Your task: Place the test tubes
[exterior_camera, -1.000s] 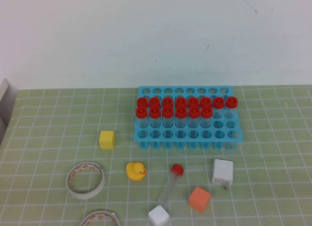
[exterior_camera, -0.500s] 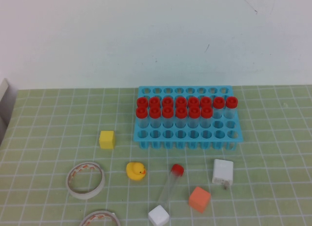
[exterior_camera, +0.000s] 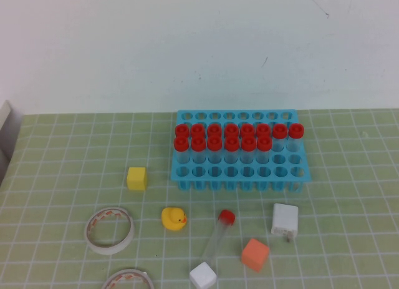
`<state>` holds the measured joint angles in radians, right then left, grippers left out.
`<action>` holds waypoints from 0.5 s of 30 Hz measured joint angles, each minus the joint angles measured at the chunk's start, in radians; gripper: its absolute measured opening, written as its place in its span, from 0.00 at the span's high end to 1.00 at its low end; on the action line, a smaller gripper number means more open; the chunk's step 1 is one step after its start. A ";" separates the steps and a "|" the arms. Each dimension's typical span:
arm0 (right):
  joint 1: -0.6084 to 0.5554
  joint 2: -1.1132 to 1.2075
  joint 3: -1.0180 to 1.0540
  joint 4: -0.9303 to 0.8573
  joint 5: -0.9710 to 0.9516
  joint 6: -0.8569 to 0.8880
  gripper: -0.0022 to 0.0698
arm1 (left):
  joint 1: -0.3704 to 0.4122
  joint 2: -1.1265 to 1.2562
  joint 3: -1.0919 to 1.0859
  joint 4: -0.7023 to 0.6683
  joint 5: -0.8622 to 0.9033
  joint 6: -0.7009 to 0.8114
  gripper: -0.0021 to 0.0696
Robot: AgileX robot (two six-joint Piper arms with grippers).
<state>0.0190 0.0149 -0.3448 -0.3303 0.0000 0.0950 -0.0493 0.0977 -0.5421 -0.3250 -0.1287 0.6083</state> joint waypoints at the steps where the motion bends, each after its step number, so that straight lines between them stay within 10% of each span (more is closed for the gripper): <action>1: 0.000 0.027 -0.041 -0.002 0.058 0.000 0.97 | 0.000 0.034 -0.020 -0.040 0.037 0.035 0.97; 15: 0.000 0.576 -0.269 0.407 0.670 -0.251 0.97 | 0.000 0.497 -0.055 -0.173 0.464 0.030 0.97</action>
<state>0.0190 0.5906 -0.6139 0.0766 0.6698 -0.1556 -0.0493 0.5945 -0.5967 -0.4981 0.3353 0.6379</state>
